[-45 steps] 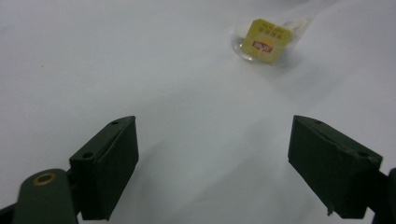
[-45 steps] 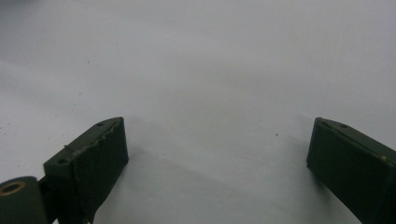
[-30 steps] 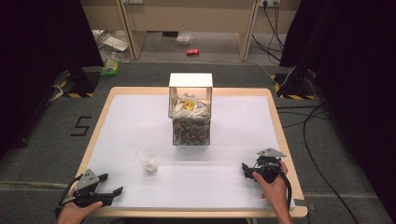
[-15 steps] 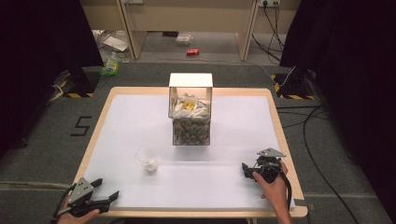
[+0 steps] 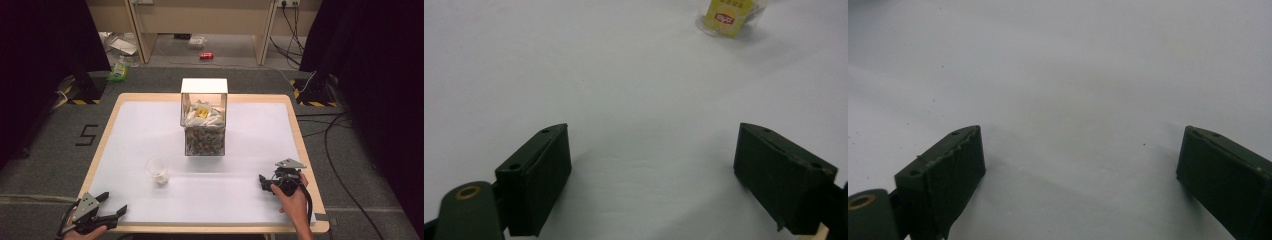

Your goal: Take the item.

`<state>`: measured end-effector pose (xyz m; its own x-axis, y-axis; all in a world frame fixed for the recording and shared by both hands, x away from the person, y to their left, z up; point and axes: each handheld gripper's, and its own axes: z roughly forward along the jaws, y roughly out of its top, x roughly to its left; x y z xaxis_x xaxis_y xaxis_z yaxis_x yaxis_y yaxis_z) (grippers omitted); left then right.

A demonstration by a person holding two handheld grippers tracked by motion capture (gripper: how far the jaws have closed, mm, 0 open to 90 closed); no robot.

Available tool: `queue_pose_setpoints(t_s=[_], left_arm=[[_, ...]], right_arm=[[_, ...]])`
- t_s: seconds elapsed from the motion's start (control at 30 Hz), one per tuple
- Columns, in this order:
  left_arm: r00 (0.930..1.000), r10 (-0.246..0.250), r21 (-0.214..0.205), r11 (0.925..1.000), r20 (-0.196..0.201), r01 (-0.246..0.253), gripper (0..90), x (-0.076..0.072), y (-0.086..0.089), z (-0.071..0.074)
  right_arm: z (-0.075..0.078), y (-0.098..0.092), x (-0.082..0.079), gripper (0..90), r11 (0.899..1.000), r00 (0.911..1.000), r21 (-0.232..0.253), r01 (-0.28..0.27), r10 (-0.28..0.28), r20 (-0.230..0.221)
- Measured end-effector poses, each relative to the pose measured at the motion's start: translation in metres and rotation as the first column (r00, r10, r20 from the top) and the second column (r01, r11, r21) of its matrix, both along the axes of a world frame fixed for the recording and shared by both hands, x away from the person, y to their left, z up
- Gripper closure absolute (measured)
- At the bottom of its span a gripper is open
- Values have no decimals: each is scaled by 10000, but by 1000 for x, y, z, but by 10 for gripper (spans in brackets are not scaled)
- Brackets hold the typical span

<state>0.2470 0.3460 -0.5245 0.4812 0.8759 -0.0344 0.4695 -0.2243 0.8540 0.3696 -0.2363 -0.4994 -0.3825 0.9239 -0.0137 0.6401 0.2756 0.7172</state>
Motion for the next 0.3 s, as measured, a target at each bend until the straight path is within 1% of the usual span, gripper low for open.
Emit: queue_pose_setpoints(t_s=[0.3], left_arm=[[10000, -47, -91, 9999, 39, 47, 141, 1, 1, -1]], right_arm=[[0, 0, 0, 60, 10000, 10000, 1, 2, -2, 4]])
